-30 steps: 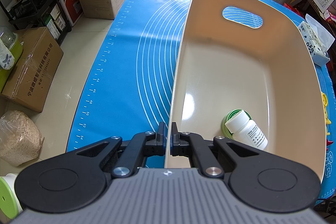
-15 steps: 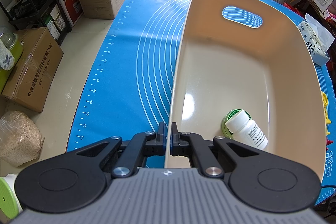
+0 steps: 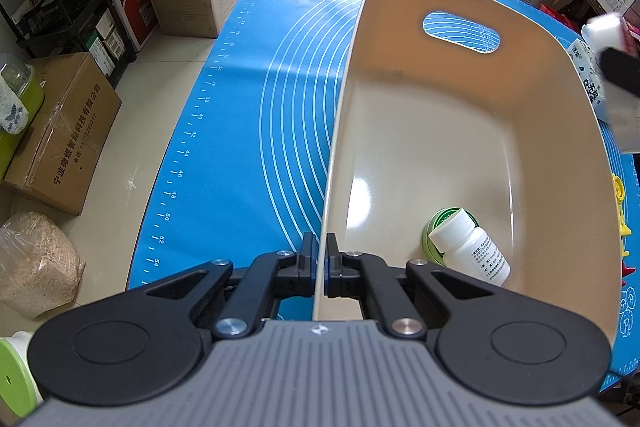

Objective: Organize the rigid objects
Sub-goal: 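Carry the tape roll into the basket and open the right tool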

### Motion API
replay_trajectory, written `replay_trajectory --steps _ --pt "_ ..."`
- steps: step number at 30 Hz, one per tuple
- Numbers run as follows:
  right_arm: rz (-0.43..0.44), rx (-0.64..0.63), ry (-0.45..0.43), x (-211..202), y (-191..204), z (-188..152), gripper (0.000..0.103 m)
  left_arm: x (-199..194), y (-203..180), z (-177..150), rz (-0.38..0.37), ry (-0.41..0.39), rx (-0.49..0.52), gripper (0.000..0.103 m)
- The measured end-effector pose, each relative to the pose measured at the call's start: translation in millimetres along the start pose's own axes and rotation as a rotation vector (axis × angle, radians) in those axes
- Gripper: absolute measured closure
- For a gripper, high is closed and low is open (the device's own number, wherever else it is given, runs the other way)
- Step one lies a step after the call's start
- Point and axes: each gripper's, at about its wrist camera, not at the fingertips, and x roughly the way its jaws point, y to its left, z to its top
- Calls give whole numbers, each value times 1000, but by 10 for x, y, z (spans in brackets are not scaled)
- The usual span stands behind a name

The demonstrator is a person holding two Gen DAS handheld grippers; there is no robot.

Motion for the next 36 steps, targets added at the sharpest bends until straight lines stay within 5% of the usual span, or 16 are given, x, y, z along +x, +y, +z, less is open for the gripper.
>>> replay_trajectory --steps 13,25,36 --pt "75 -65 155 400 491 -246 87 -4 -3 2 1 0 1 99" --pt "33 -6 348 701 367 -528 88 -3 -15 0 9 0 5 98" --pt "43 21 384 736 302 -546 78 -2 -16 0 9 0 6 98"
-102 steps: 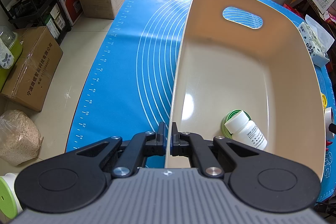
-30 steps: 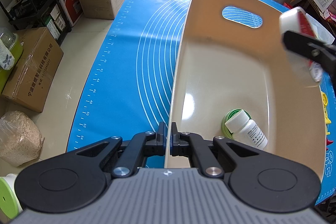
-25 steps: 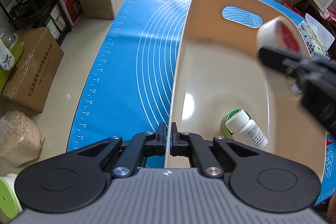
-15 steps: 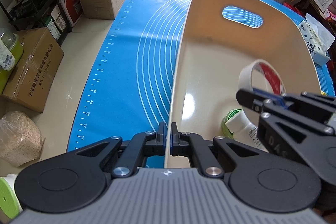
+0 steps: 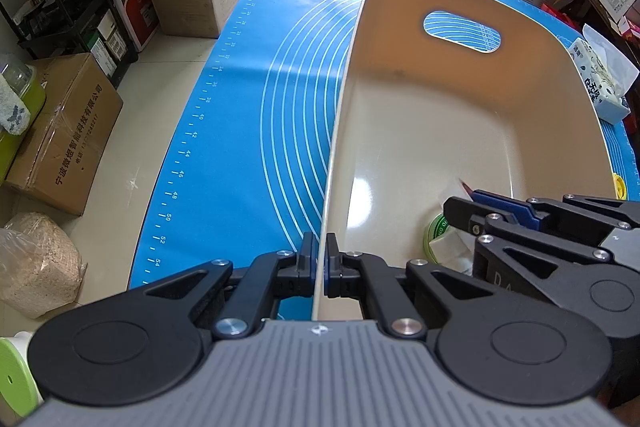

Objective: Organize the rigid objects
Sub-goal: 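Carry the tape roll into the basket and open the right tool, then move the right tool to the white charger and grasp it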

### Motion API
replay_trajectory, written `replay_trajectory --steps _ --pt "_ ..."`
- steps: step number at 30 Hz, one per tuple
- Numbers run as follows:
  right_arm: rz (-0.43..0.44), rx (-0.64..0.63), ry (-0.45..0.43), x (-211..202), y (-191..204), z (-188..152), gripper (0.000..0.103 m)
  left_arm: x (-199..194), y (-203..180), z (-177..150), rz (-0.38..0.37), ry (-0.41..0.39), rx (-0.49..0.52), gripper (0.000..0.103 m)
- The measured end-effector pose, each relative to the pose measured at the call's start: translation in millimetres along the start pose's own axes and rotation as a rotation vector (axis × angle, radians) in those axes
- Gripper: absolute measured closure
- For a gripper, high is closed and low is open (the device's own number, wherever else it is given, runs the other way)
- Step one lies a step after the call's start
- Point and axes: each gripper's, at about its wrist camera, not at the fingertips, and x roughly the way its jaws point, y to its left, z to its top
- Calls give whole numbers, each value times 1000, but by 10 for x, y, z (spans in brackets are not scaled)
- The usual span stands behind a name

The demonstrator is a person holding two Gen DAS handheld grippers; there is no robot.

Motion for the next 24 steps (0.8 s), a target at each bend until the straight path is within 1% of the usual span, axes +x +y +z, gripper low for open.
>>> replay_trajectory --steps 2,3,4,5,6,7,11,13,17,20,24 --pt "8 14 -13 -36 -27 -10 78 0 0 0 0 0 0 98" --pt "10 18 -21 -65 -35 -5 72 0 1 0 0 0 0 98" --pt "13 20 -32 -101 -48 -5 62 0 -1 0 -1 0 -1 98" --pt "17 23 -44 -142 -62 1 58 0 -1 0 0 0 -1 98" --pt "16 24 -57 -186 -69 12 49 0 -1 0 0 0 0 98" --pt "12 20 -72 -240 -76 11 44 0 -1 0 0 0 -1 98" --pt "18 22 -136 -483 -149 14 37 0 -1 1 0 0 -1 98" --pt "21 39 -168 -602 -213 7 33 0 -1 0 0 0 0 98" --pt "3 74 -229 -839 -400 -45 28 1 -2 1 0 0 0 98" --pt "-33 102 -263 -991 -605 -105 27 1 -2 2 0 0 -1 98" --pt "-113 140 -290 -1131 -935 -186 26 1 -2 2 0 0 -1 98"
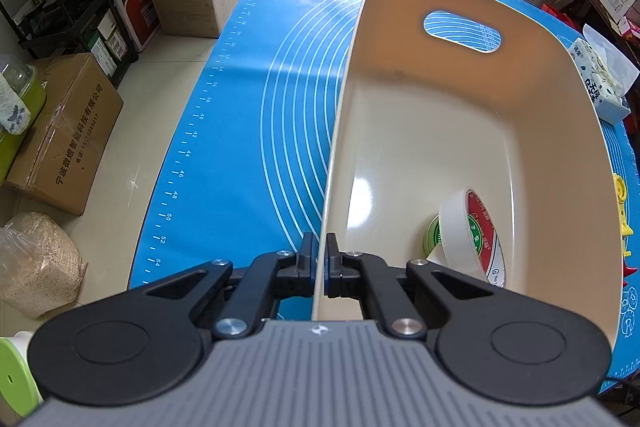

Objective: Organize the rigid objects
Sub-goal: 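Move the right tool to the white charger and grasp it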

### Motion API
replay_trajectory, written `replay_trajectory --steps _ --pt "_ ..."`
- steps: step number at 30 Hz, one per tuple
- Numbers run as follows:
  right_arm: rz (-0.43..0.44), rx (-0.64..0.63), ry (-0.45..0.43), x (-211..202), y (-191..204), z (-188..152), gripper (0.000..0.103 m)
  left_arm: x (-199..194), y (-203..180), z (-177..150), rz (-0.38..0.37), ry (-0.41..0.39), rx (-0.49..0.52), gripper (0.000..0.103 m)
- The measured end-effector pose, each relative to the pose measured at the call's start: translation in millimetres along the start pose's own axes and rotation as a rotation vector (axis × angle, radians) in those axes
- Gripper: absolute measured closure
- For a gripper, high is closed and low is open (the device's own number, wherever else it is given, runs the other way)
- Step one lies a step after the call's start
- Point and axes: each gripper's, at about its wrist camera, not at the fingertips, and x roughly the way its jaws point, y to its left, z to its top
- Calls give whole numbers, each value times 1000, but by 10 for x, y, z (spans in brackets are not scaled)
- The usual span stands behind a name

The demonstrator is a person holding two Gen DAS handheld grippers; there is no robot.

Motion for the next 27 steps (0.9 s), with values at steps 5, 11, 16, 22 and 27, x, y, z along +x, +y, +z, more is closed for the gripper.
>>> replay_trajectory --steps 5,11,16,22,27 --pt "-91 26 -6 -16 -443 -65 26 0 -1 0 1 0 1 98" --pt "-130 22 34 106 -752 -285 26 1 0 1 1 0 0 98" --pt "-122 -19 69 272 -741 -466 28 -3 8 -1 2 0 0 98" --pt "-112 -56 113 407 -644 -600 40 -2 7 -1 2 0 0 98" --pt "-125 -103 141 510 -572 -670 47 -2 7 0 2 0 0 98"
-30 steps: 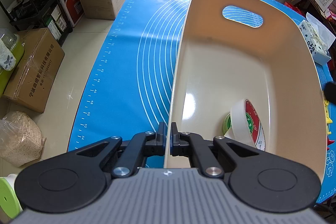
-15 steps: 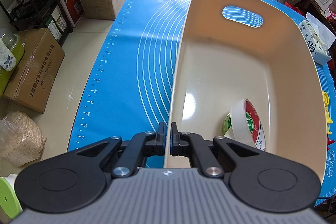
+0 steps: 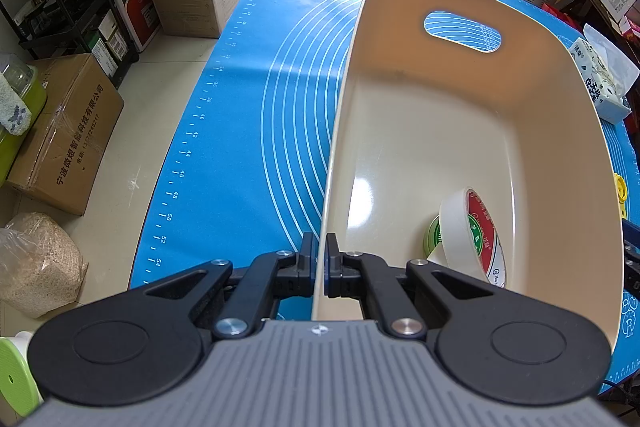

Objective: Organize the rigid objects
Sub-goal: 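Move the right tool to the white charger and grasp it, then carry the white charger into the basket and open the right tool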

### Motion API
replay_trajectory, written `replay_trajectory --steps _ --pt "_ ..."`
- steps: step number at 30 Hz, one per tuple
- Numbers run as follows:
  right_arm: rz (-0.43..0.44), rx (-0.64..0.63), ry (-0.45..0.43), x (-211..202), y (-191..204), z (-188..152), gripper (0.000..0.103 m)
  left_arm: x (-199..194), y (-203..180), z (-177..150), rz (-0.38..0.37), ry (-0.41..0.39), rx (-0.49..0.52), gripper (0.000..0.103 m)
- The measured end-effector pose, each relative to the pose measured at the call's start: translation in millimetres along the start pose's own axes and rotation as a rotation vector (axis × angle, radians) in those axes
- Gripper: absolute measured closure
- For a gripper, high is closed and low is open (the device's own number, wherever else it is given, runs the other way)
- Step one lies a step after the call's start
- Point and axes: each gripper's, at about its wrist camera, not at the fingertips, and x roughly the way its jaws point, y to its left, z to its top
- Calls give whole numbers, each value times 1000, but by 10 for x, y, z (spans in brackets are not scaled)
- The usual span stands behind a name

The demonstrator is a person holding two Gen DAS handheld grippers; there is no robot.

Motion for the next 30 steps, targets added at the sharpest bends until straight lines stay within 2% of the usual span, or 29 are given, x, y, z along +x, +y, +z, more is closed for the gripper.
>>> replay_trajectory --steps 2,11,13,14,24,30 --pt "-6 -3 9 30 14 -7 51 0 2 0 0 0 0 98" --pt "-47 -5 33 173 18 -31 55 0 1 0 0 0 0 98" --pt "-54 -1 46 231 20 -51 66 1 -2 1 0 0 -1 98" --pt "-62 0 53 262 21 -59 67 0 -1 0 0 0 0 98" --pt "-61 11 42 314 37 -91 67 -5 14 -1 3 0 0 98" --pt "-57 55 -8 151 27 -58 67 -7 36 3 2 1 -1 98"
